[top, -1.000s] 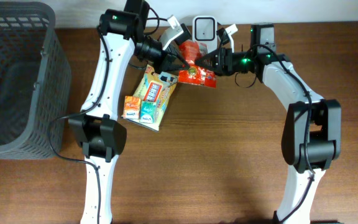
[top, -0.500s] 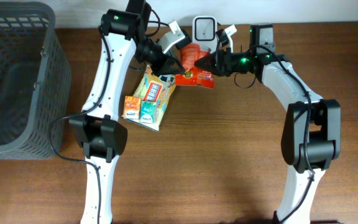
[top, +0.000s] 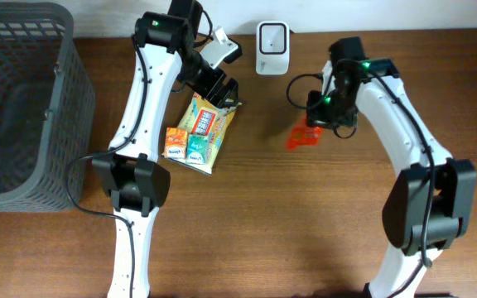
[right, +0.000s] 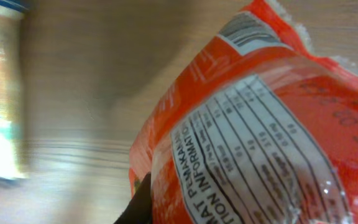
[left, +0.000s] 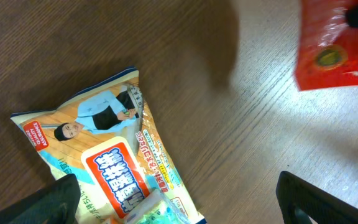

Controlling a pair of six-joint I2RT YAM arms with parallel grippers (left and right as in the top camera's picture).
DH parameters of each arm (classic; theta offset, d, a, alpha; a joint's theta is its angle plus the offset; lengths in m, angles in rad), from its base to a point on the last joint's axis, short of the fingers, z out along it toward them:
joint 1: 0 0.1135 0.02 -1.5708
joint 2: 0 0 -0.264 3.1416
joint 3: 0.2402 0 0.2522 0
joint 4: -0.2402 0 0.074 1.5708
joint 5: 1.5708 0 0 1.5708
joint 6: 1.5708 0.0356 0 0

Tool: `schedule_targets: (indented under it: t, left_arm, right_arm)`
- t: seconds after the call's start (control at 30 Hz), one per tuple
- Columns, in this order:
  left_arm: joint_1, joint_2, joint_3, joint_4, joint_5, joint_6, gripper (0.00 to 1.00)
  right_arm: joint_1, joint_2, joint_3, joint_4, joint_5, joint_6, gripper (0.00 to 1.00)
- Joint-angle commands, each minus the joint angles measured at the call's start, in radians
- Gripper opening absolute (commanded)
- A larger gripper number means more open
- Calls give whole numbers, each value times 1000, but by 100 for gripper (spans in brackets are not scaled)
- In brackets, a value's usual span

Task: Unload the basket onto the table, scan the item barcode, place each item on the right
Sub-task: 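Lower the red bag with the right gripper right of the packs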

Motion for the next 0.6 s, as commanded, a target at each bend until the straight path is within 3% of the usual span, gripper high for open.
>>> schedule_targets:
  t: [0.0,0.13,0.17,0.27,0.3,0.47,0.57]
  left_arm:
    - [2,-45,21,-5,-13,-16,99]
    - [2,-45,21,-17,-13,-16,99]
    - [2,-45,21,-21,-13,-16,99]
    - [2,-45,21,-33,-13,-16,99]
    - [2,-45,21,-37,-13,-16,99]
    - [2,-45,21,-40,-13,-16,99]
    - [2,-45,21,-40,-13,-16,99]
  right_arm:
    - [108,2,19,-99,393,-26,4]
    - [214,37,18,-182,485,-26,5]
    - [235,48,18,-188,500,-26,11]
    - [280,67,18,-190,509,-26,47]
    - [296,72,18,-190,508,-25,66]
    - [341,72,19,-180,410,-22,76]
    - [337,72,28,-164,312,-22,76]
